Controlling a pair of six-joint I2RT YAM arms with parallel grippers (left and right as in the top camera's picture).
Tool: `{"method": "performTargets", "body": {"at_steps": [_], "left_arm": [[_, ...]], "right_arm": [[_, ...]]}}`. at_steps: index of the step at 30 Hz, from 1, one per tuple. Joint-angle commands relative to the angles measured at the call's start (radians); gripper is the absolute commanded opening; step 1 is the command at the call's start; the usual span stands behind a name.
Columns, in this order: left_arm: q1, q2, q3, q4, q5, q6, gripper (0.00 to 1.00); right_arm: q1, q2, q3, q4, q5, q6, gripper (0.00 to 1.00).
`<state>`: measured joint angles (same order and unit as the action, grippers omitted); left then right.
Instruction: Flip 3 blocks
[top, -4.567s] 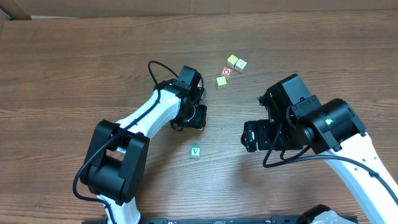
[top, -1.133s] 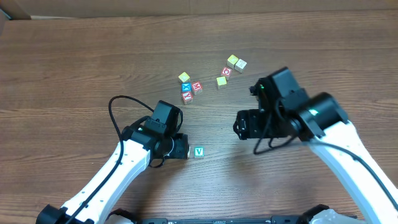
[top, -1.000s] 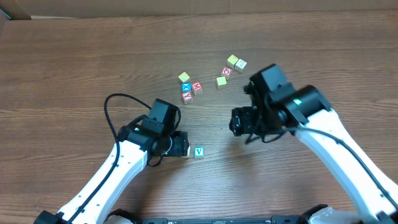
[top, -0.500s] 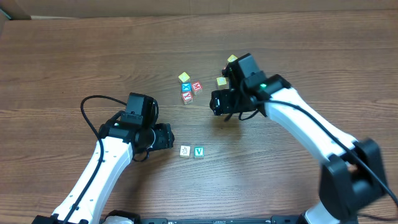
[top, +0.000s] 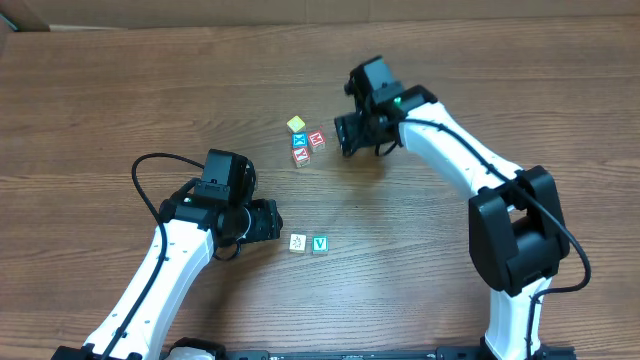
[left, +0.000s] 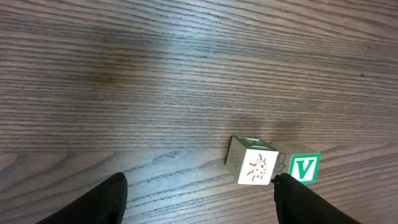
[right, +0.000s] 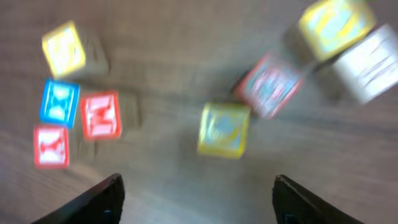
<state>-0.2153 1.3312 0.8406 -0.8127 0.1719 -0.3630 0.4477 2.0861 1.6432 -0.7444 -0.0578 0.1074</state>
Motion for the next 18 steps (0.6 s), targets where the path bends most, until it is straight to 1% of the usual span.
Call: {"method": "performTargets", "body": {"at_steps": [1,9,18], "left_arm": [[0.004,-0.011,0.027,0.001,0.013,0.020,0.68],[0.004,-0.011,0.027,0.000,0.013,0.024,0.69],[0.004,-0.011,0.026,0.000,0.013,0.024,0.68]], "right_arm": [[-0.013,0.032,0.025,0.029,0.023,-0.039,0.75],[-0.012,0.084,0.025,0.102,-0.005,-0.037,0.74],[-0.011,0.151,0.025,0.118,-0.010,0.005,0.68]]}}
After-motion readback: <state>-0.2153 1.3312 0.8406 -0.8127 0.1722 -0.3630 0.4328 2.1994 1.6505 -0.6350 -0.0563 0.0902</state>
